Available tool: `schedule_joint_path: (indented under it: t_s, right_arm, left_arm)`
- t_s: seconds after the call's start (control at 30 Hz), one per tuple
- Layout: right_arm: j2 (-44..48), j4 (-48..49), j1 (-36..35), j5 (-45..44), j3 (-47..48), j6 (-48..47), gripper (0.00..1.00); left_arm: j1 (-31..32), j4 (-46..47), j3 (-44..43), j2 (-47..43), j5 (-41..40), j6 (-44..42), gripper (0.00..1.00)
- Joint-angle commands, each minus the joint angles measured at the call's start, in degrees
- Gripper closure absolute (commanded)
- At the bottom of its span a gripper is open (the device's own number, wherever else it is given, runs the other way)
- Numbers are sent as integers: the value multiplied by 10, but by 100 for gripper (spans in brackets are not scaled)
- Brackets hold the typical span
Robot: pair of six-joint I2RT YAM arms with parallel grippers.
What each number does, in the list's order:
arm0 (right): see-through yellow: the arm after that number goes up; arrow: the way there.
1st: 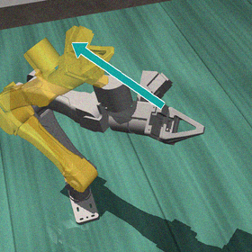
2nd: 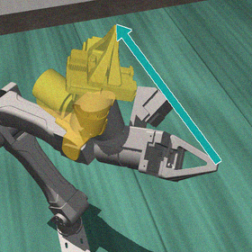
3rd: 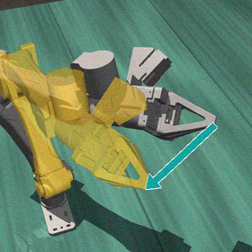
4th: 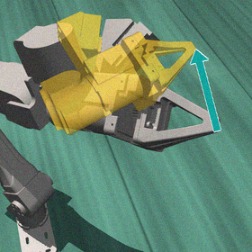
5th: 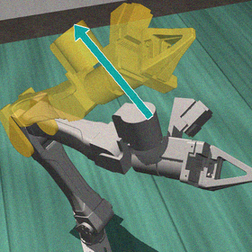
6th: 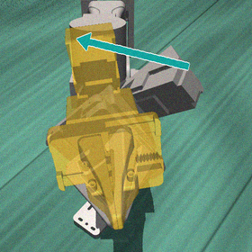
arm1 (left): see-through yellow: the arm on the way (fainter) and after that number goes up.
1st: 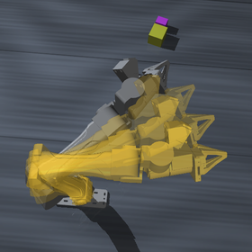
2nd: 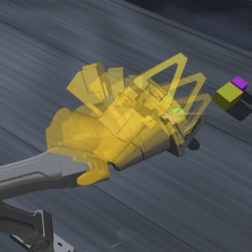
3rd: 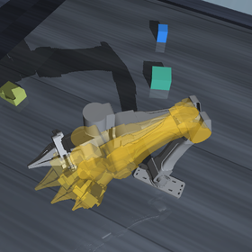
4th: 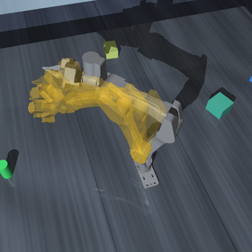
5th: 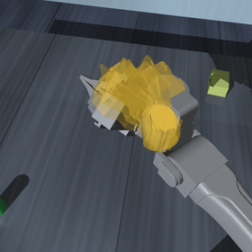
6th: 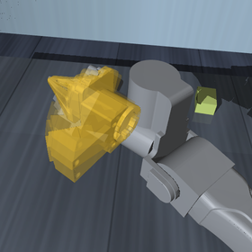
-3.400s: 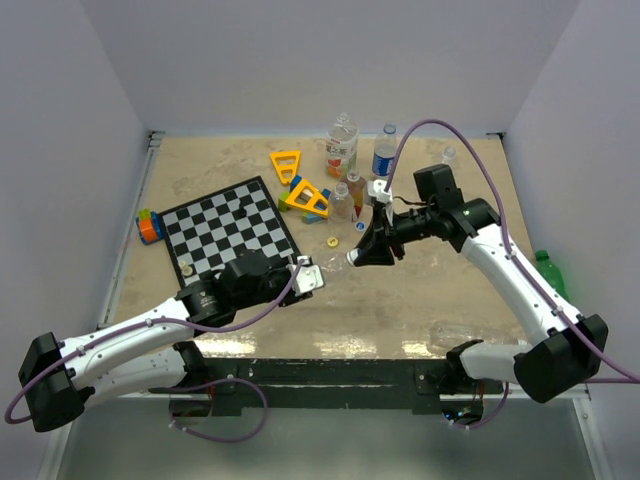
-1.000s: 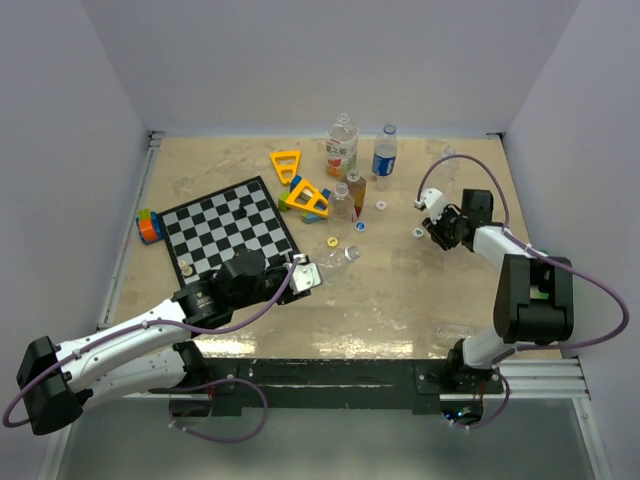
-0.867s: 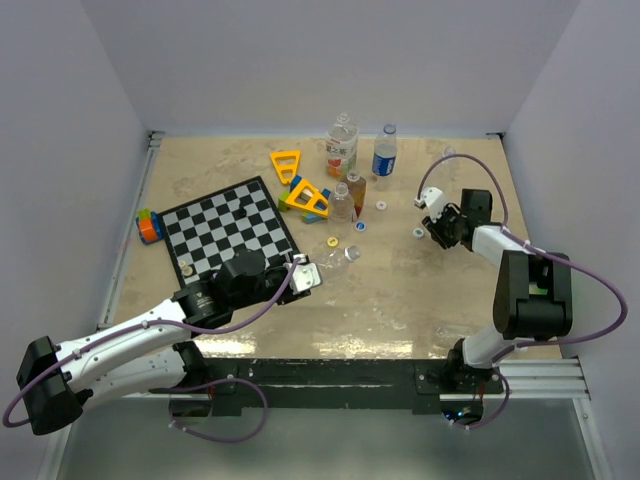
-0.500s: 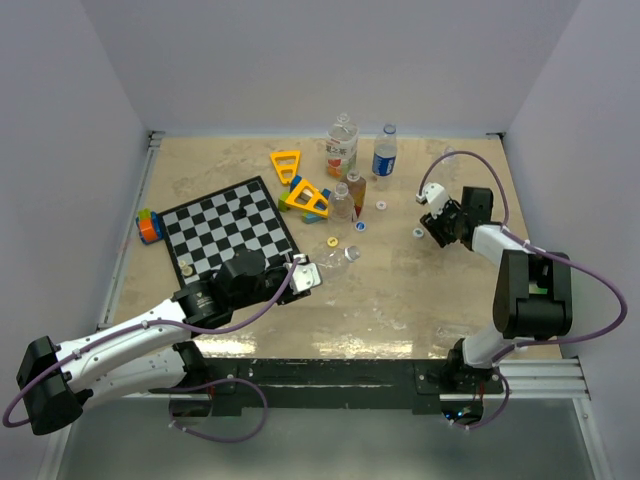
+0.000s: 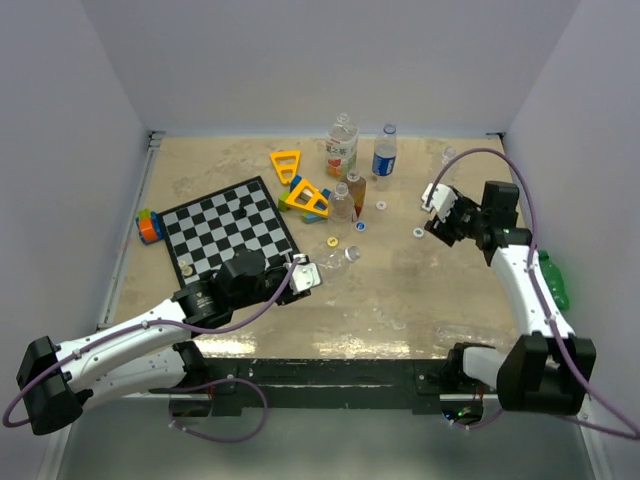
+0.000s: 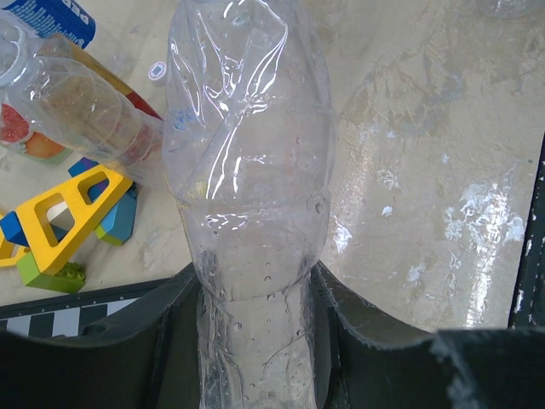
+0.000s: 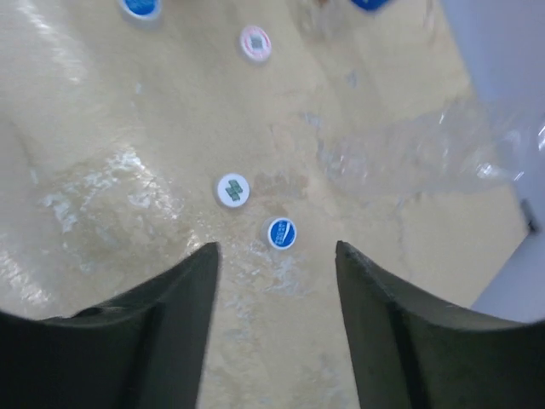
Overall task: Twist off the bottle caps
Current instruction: Place the bottle cap at the center of the board, then pick up the plastic bottle at the center of the board.
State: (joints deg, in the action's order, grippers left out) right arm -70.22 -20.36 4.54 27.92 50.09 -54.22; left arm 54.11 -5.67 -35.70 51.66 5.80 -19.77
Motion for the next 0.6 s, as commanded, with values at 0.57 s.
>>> schedule_joint_path:
  t_s: [0.57]
  right_arm:
    - [53, -421, -175, 498, 179, -226, 5]
  left_arm:
    - [3, 355, -3, 125, 197, 235, 100]
